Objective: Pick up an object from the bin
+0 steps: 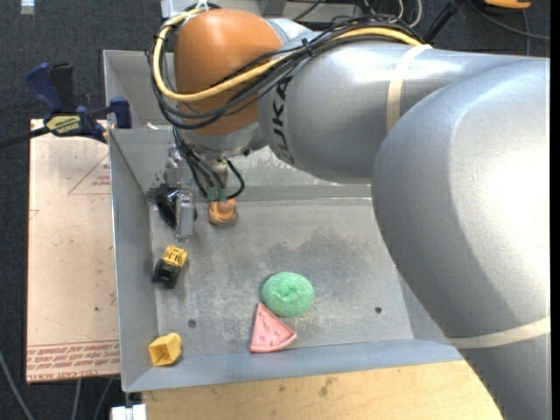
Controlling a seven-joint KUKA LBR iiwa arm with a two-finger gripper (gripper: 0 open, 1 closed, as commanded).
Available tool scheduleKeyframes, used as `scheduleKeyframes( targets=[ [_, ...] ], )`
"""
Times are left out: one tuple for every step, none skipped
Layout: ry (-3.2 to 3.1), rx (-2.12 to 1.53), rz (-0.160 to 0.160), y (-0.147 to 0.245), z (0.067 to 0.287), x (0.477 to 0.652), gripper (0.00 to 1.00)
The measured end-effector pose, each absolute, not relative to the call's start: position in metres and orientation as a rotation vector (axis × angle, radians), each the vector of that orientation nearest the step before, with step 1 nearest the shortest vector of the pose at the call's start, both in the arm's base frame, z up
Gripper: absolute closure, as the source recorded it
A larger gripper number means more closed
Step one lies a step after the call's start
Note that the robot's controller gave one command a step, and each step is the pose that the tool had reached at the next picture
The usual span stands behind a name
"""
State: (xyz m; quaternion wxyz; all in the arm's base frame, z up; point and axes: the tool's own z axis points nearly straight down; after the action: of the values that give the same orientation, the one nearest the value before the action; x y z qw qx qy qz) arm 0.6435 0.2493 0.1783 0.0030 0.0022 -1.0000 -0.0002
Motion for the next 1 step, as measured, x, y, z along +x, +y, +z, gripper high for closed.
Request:
scheduleKeyframes(
  targets=[
    [-3.143,0.002,-0.003,0.2481,0.1841,0.6452,0.00]
  ],
)
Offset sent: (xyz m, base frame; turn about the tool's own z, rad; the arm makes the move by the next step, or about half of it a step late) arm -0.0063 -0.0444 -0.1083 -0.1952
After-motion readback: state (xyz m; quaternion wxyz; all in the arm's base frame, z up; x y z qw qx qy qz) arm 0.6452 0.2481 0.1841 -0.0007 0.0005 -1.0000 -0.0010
